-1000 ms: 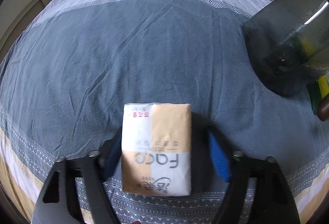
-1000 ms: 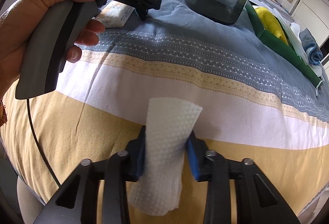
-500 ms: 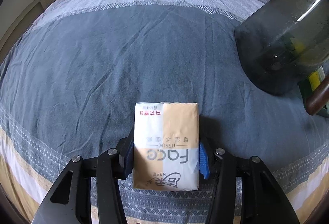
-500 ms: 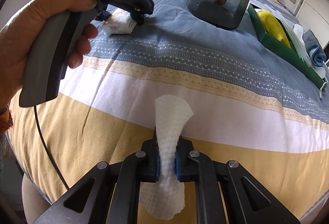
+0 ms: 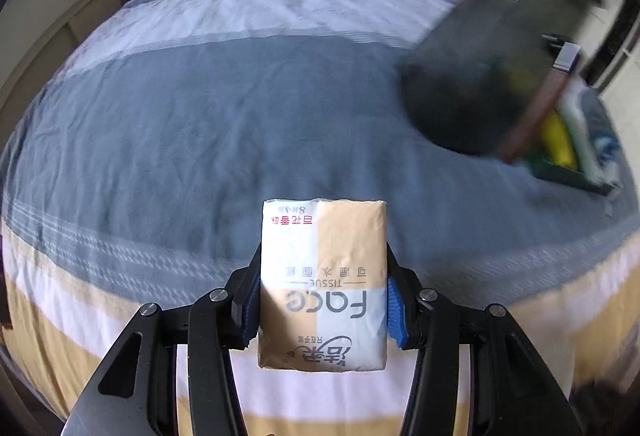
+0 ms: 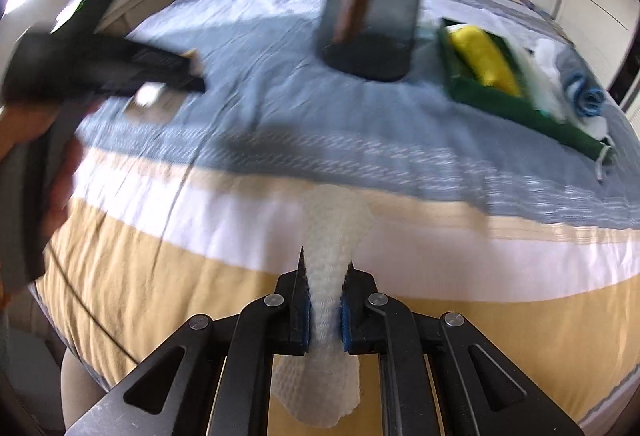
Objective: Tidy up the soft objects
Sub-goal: 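Carry tissue pack with left tool while right tool carries wipe toward tray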
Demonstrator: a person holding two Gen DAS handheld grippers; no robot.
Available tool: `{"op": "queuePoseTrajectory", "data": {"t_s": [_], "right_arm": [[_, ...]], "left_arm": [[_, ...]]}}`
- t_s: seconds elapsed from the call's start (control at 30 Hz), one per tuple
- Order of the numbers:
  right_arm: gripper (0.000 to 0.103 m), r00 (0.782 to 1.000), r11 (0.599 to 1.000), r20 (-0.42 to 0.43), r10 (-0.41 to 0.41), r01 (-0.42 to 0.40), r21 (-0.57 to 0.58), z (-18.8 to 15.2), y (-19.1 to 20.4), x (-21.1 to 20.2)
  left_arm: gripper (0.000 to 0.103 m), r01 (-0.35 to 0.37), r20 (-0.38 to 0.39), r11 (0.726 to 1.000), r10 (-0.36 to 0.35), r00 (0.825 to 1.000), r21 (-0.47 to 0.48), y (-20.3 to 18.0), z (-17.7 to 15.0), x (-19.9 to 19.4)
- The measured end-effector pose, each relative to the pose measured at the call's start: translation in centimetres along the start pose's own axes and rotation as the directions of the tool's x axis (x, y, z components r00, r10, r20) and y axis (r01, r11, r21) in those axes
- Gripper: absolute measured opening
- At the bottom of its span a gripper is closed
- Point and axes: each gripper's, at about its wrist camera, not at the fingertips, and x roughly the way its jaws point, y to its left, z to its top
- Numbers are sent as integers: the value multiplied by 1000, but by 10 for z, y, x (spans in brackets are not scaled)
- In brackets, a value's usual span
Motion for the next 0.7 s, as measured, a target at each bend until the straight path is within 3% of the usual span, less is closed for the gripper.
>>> {"op": "queuePoseTrajectory", "data": {"t_s": [0.17, 0.3, 0.4, 0.53, 0.7], "right_arm": [[9, 996, 996, 55, -67, 64, 56, 12, -67, -30], [9, 985, 988, 108, -133, 124, 92, 34, -124, -51], [9, 978, 983, 136, -159, 144, 114, 57, -160, -59], [9, 965, 977, 171, -200, 183, 110, 98, -197, -54], [9, 967, 979, 184, -177, 155, 129, 153, -237, -31]], "left_arm": [[44, 68, 3, 995, -68, 998, 71, -52, -14, -27], [44, 159, 23, 982, -163, 986, 106, -105, 1, -49], [44, 213, 50, 966, -222, 974, 148, -148, 30, -56], [44, 194, 89, 964, -213, 973, 184, -205, 65, -53], [44, 134, 121, 974, -158, 980, 182, -254, 114, -26]]}}
